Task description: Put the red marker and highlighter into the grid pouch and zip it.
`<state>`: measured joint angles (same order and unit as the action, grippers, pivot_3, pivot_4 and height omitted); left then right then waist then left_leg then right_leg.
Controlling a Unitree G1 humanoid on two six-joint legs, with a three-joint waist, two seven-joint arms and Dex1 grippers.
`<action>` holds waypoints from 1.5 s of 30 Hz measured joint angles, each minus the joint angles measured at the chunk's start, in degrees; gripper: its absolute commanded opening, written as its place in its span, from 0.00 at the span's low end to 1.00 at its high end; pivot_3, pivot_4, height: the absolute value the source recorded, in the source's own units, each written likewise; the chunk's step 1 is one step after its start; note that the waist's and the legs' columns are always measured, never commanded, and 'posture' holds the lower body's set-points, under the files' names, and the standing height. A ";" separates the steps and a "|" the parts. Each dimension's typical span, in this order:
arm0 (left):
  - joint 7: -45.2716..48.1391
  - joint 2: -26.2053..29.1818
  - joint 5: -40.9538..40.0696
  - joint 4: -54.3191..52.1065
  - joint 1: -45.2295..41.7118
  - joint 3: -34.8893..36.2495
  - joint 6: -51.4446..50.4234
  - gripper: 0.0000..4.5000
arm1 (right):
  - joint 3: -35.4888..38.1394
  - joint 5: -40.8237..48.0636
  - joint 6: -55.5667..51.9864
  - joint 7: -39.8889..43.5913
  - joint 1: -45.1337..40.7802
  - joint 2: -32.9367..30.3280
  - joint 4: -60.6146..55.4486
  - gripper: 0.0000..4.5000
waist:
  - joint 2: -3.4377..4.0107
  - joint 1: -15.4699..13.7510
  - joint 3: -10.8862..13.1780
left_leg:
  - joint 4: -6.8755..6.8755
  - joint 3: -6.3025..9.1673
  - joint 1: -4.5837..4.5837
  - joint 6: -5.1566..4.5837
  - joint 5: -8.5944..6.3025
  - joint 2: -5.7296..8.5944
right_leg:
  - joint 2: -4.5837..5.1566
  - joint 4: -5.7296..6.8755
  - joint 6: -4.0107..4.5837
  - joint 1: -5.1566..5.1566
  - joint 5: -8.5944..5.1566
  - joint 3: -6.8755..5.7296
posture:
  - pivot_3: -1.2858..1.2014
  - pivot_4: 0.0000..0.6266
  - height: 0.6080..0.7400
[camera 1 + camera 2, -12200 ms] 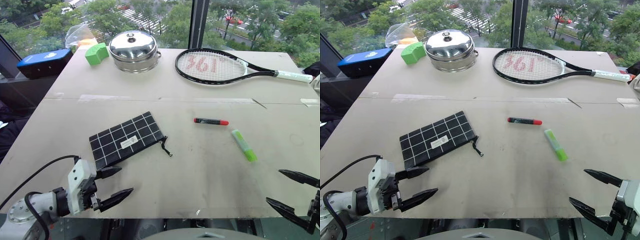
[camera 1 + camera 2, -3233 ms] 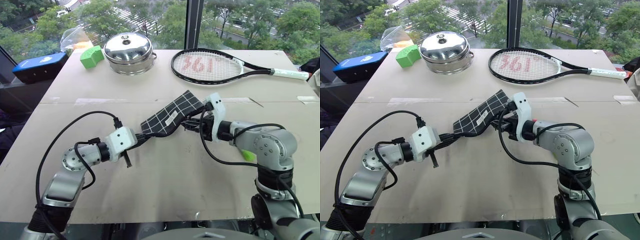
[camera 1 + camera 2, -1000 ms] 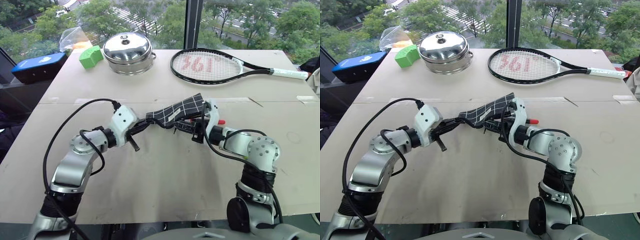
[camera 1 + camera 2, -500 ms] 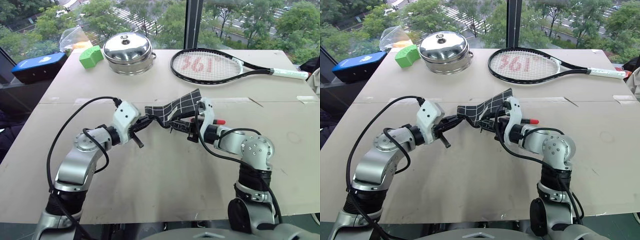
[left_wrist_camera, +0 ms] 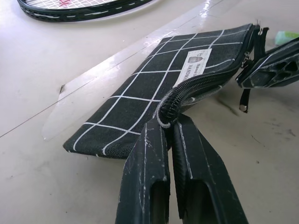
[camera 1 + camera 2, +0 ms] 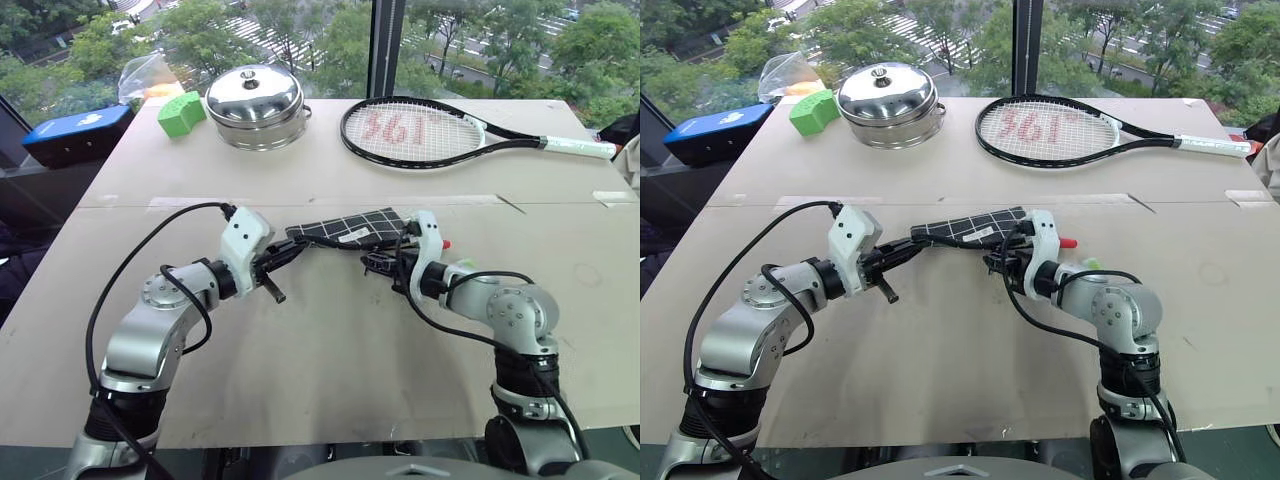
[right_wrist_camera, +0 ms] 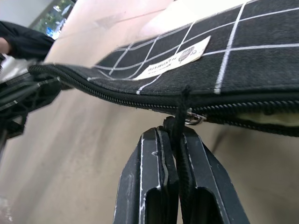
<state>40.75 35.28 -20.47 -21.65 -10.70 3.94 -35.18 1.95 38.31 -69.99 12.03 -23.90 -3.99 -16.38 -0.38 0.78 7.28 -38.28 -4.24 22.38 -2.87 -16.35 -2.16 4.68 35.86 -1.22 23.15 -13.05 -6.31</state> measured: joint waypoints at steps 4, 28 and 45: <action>-0.06 0.02 -0.06 -0.12 -0.03 -0.01 -0.97 0.00 | -4.59 -3.45 4.44 1.05 -0.16 -2.91 -1.19 0.02 | -0.03 -0.06 0.00 | 0.00 0.00 0.00 0.00 0.00 0.00 | 0.00 0.00 0.00 0.00 0.00 -0.01 | 0.52 0.24 1.00; -7.09 -2.36 -2.24 -1.74 -2.81 -0.08 -7.45 0.00 | -17.64 -8.05 9.24 11.65 -6.66 -5.14 -5.61 0.02 | -0.19 0.03 0.12 | 0.00 0.06 -0.03 0.14 0.08 -0.09 | -0.11 0.00 0.00 0.00 0.00 0.00 | 0.52 0.24 1.00; -6.05 -1.79 -1.74 -4.97 0.17 -2.10 -4.97 0.00 | -20.40 -16.29 16.47 9.53 -10.30 -1.31 5.01 0.02 | -0.33 0.00 0.14 | -0.01 0.05 -0.04 0.16 0.09 -0.03 | -0.02 0.02 0.02 0.00 0.01 0.01 | 0.52 0.24 1.00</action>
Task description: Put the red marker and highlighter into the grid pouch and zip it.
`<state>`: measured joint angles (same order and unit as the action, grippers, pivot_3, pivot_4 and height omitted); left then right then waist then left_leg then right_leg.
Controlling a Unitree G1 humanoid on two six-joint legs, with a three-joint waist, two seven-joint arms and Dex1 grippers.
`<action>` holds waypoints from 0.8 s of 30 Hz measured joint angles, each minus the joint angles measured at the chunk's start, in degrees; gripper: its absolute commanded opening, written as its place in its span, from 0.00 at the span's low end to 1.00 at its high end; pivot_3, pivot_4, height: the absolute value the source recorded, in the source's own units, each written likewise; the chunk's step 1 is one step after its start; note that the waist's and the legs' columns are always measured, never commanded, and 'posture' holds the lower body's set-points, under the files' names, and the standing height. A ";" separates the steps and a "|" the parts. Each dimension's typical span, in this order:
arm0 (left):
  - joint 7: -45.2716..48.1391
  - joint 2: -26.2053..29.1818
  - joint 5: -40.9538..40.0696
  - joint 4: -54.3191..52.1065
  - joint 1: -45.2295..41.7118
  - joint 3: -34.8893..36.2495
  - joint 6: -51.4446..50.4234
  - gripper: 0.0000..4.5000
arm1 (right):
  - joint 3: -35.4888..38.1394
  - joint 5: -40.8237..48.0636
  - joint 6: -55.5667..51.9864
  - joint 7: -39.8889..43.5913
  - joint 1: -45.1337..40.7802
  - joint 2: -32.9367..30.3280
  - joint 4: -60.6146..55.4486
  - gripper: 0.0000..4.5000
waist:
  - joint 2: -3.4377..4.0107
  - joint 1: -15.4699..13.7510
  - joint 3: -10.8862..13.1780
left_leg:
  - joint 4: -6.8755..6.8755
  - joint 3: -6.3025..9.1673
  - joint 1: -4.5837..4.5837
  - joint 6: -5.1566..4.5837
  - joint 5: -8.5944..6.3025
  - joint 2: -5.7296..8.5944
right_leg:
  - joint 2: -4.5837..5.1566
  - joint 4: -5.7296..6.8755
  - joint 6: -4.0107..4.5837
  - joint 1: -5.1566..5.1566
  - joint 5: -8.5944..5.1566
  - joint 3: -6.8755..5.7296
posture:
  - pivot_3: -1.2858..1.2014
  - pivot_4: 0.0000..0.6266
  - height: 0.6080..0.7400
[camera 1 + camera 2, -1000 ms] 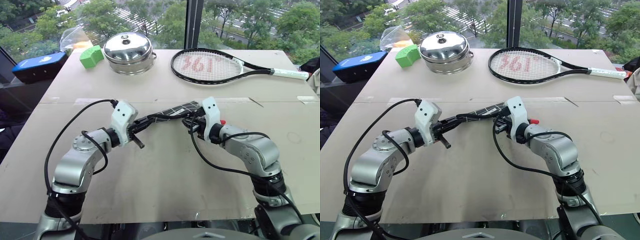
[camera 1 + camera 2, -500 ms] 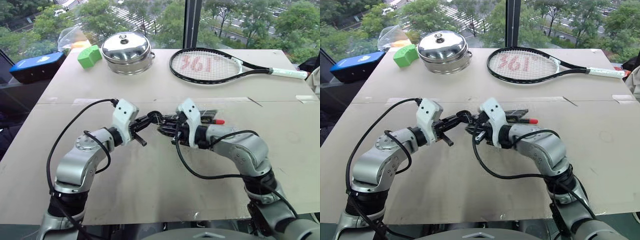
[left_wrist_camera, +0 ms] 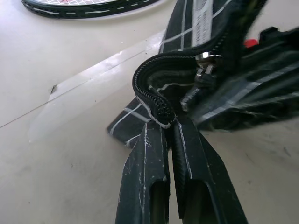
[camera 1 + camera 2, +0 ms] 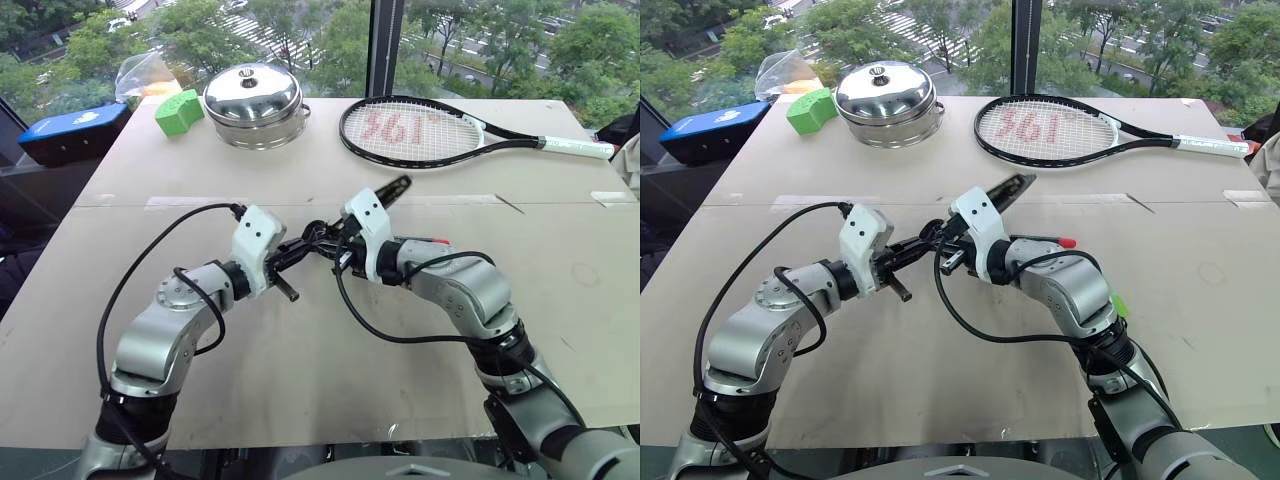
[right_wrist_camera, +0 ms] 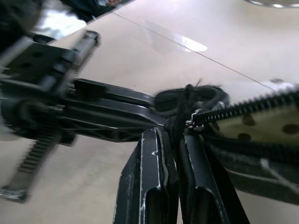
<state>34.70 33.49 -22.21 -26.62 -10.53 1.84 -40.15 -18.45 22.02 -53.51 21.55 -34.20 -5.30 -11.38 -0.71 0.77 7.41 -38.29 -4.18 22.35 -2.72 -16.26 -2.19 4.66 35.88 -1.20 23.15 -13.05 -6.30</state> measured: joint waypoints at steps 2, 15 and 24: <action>1.95 -0.02 -0.46 -2.12 1.06 -0.92 1.52 0.00 | 1.32 -1.91 0.09 -2.59 -0.08 1.30 2.44 0.02 | 0.01 -0.08 0.01 | 0.00 0.01 0.02 0.00 0.00 0.00 | 0.02 -0.01 0.00 0.00 0.00 -0.01 | 0.52 0.24 1.00; 7.08 2.19 -0.13 -0.32 2.37 -0.27 8.90 0.00 | 5.00 4.28 -4.38 4.48 8.39 -7.83 -11.21 0.56 | 0.02 -0.24 0.02 | 0.00 0.03 0.05 -0.01 -0.01 0.00 | 0.02 -0.05 0.00 0.00 0.00 -0.03 | 0.52 0.24 1.00; 15.31 6.02 0.75 4.12 4.24 0.08 18.93 0.00 | 23.01 17.36 -11.31 4.94 10.74 -12.72 -20.18 0.04 | 0.10 -0.27 0.07 | 0.00 0.07 0.03 -0.25 -0.15 -0.03 | -0.01 -0.04 0.02 0.01 -0.01 -0.06 | 0.52 0.24 1.00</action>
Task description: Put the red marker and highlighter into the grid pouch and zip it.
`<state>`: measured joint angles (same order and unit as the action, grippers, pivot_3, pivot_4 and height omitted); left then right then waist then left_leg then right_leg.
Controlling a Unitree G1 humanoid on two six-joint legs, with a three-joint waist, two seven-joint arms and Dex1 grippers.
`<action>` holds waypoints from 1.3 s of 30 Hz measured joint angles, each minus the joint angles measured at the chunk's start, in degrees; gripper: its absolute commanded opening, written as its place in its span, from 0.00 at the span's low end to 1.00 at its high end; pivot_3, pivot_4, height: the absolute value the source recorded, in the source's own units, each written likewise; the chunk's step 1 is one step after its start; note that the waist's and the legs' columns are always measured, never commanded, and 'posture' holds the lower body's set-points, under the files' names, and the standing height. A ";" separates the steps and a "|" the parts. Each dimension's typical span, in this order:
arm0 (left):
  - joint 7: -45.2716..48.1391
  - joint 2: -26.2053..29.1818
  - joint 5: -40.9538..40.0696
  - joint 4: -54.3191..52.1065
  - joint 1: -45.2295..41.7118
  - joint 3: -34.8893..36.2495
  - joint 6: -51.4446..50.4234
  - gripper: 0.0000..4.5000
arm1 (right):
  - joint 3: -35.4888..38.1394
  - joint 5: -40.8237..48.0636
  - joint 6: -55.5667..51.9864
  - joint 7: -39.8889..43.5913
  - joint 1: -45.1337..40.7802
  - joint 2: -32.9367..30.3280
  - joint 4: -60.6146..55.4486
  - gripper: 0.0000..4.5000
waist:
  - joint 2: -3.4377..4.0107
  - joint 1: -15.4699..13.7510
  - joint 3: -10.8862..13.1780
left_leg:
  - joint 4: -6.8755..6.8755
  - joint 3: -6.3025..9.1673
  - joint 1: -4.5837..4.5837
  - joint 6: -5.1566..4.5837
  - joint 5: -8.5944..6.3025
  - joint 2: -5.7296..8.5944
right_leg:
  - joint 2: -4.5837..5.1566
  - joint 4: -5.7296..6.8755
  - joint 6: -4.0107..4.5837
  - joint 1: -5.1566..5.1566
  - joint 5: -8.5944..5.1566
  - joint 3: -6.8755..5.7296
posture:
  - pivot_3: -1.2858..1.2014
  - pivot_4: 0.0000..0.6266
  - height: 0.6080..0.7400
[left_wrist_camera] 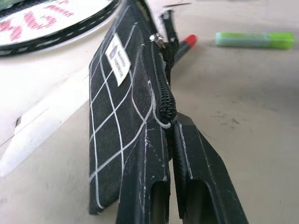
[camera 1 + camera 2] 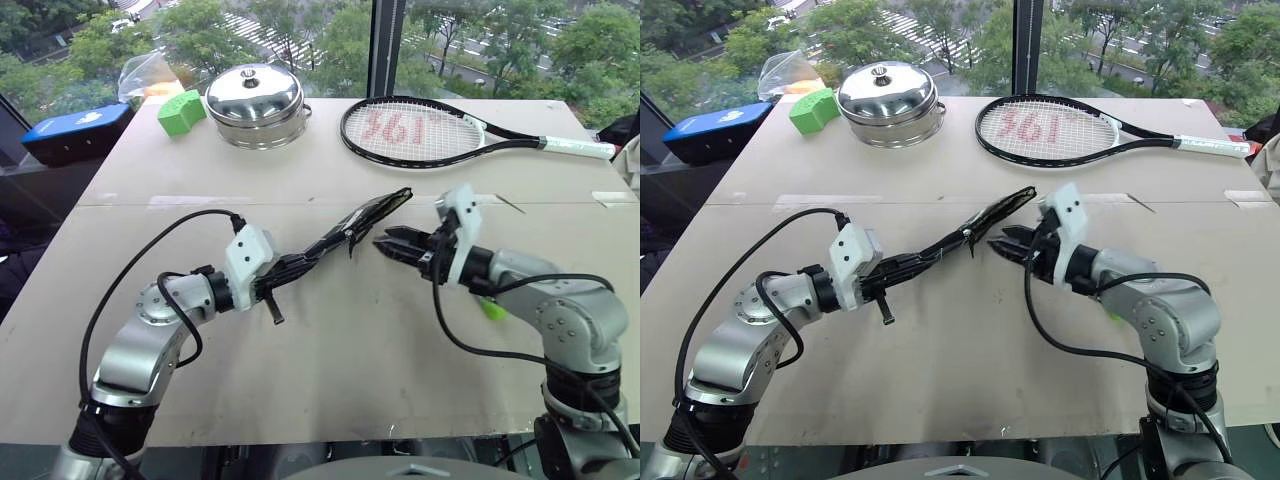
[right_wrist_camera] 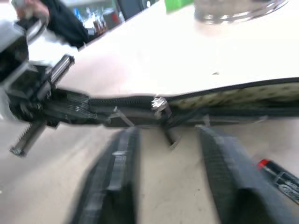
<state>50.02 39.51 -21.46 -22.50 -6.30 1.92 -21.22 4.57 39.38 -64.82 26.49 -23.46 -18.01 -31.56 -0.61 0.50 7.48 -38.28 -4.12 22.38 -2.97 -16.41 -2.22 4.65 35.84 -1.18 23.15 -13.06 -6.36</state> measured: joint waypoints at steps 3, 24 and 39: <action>1.59 0.32 0.01 0.81 0.31 -0.07 2.02 0.00 | -0.45 -1.15 0.22 -2.38 -2.22 -0.09 2.09 0.02 | 0.01 0.10 0.01 | 0.00 -0.02 0.00 0.00 0.00 0.00 | -0.01 0.00 0.00 0.01 0.00 0.02 | 0.52 0.24 1.00; 5.35 0.00 3.34 6.65 -3.38 -2.84 8.10 0.00 | -38.41 -36.67 35.53 9.00 -11.51 -14.57 14.02 0.13 | 0.01 0.12 0.07 | -0.03 -0.11 -0.01 0.22 0.14 0.02 | -0.05 -0.01 -0.06 0.02 -0.02 -0.15 | 0.52 0.24 1.00; 7.51 -1.01 4.54 14.34 -8.66 -5.01 9.08 0.00 | -39.37 -56.09 49.81 10.67 -10.08 -13.46 20.64 0.99 | -0.06 -0.01 0.05 | -0.06 -0.13 0.00 0.28 0.18 0.00 | -0.04 0.00 -0.05 0.00 -0.01 -0.17 | 0.52 0.24 1.00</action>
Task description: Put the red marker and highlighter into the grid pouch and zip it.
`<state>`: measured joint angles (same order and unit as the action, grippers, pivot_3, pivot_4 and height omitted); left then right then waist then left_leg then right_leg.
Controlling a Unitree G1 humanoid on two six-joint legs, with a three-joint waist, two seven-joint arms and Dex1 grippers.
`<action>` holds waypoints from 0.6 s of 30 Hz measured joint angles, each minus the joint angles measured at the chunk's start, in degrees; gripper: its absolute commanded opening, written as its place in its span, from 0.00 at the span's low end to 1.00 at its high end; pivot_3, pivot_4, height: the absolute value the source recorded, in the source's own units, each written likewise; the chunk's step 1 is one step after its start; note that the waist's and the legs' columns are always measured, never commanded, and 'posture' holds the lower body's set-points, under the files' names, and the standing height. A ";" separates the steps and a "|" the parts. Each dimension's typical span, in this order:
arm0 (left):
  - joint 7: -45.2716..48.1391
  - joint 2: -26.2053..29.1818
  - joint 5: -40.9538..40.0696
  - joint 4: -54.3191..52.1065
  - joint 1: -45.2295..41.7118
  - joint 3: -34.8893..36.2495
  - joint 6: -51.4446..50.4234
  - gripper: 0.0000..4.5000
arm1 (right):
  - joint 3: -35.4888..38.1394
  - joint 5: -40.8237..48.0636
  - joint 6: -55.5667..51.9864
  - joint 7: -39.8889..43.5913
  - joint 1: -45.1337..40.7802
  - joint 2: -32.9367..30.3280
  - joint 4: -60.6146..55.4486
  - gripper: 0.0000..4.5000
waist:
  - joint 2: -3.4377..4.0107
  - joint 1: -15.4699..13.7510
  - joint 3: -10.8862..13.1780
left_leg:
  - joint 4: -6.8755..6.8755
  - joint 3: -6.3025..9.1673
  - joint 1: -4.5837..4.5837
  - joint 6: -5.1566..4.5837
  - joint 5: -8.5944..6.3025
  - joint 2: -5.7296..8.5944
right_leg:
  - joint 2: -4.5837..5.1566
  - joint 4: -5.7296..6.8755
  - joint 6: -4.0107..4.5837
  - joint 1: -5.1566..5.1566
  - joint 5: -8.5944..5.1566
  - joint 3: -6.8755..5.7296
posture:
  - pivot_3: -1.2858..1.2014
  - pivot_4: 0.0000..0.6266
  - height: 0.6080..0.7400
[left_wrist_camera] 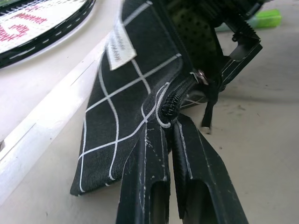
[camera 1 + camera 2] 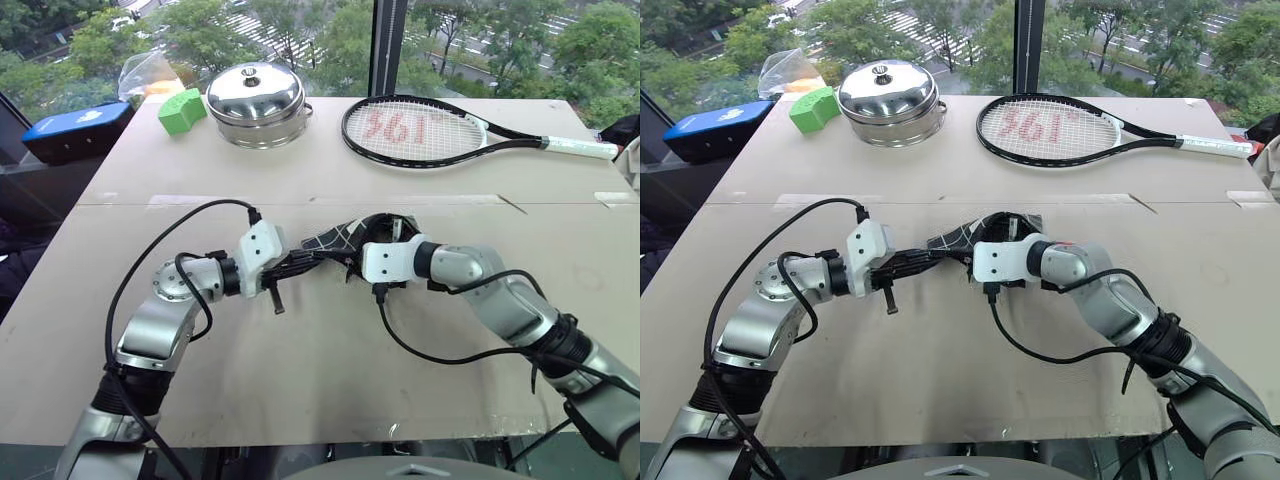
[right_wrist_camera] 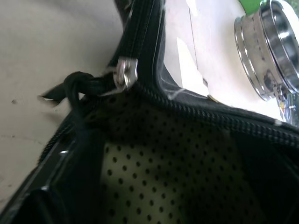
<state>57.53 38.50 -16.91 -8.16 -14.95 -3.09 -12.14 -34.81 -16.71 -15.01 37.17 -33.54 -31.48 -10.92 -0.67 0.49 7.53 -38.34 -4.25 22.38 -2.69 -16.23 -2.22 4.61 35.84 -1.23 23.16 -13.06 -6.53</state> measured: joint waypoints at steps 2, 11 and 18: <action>0.31 0.15 0.00 1.08 -0.30 0.18 0.39 0.00 | 6.29 4.59 -5.30 0.83 4.91 1.34 -5.17 0.99 | -0.02 -0.34 -0.02 | 0.00 0.04 0.01 0.00 0.00 0.00 | 0.00 0.00 0.00 -0.02 0.00 -0.03 | 0.52 0.24 1.00; 0.70 1.44 -1.38 3.40 0.49 4.06 0.08 0.00 | 36.68 27.41 -37.43 -0.10 18.77 5.96 -29.13 0.99 | -0.03 -1.22 -0.02 | 0.00 0.07 -0.01 -0.04 -0.03 -0.01 | 0.02 0.01 0.02 -0.02 0.01 -0.02 | 0.52 0.24 1.00; -0.12 1.47 -3.76 1.88 1.92 6.21 -2.97 0.00 | 30.41 22.44 -40.64 -8.86 18.91 5.12 -20.49 0.99 | 0.05 -0.92 0.03 | 0.01 -0.01 -0.11 -0.15 -0.08 0.00 | -0.02 0.06 0.03 -0.01 0.00 0.09 | 0.52 0.24 1.00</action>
<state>57.40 39.97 -20.67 -6.28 -13.04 3.13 -15.12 -4.39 5.73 -55.65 28.30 -14.63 -26.35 -31.41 -0.62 -0.43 7.56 -38.33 -4.26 22.27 -2.84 -16.32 -2.22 4.59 35.90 -1.20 23.15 -13.06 -6.44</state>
